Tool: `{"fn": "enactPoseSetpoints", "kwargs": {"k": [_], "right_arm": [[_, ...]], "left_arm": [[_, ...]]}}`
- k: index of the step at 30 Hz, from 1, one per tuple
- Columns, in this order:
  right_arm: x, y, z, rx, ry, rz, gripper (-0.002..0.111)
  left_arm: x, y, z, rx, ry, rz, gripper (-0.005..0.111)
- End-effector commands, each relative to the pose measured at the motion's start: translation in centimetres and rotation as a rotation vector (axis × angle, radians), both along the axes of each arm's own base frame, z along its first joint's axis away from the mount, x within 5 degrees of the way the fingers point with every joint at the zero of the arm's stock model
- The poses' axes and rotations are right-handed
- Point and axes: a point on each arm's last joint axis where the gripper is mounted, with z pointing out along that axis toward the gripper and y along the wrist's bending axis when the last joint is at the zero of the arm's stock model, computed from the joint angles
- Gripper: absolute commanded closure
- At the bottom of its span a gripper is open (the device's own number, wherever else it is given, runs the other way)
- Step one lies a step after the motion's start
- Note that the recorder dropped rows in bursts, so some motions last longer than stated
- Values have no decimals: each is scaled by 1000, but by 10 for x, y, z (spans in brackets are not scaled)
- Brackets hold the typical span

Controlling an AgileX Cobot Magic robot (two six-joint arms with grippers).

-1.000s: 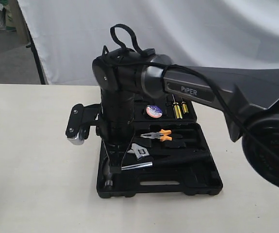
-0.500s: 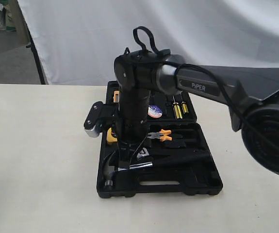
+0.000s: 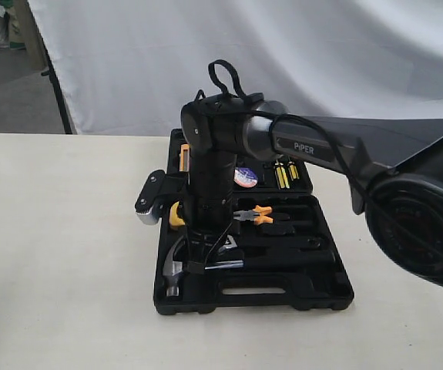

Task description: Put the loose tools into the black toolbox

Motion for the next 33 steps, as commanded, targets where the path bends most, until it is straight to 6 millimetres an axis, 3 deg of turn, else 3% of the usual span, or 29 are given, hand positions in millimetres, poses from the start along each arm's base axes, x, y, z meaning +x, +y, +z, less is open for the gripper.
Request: {"fn": "enactPoseSetpoints", "kwargs": {"k": [1,10,15,19,29,33], "right_arm": [[-2,-4,3,-6,16,-25,109],[-5,-7,47,63,-45,-62,109],[-7,-8,58,86,-53,-71,109],[-10,-3,51,107,-9,-82,109],[-7,0,10,47,57,-89,109],[-7,-1,15,44,40,-92,109]], "left_arm": [[-1,1,2,2,-13,26,106],[-1,1,2,2,-13,26,106],[-1,1,2,2,-13,26,106],[-1,1,2,2,-13,26,106],[-1,1,2,2,-13,26,106],[-1,1,2,2,-13,26,106]]}}
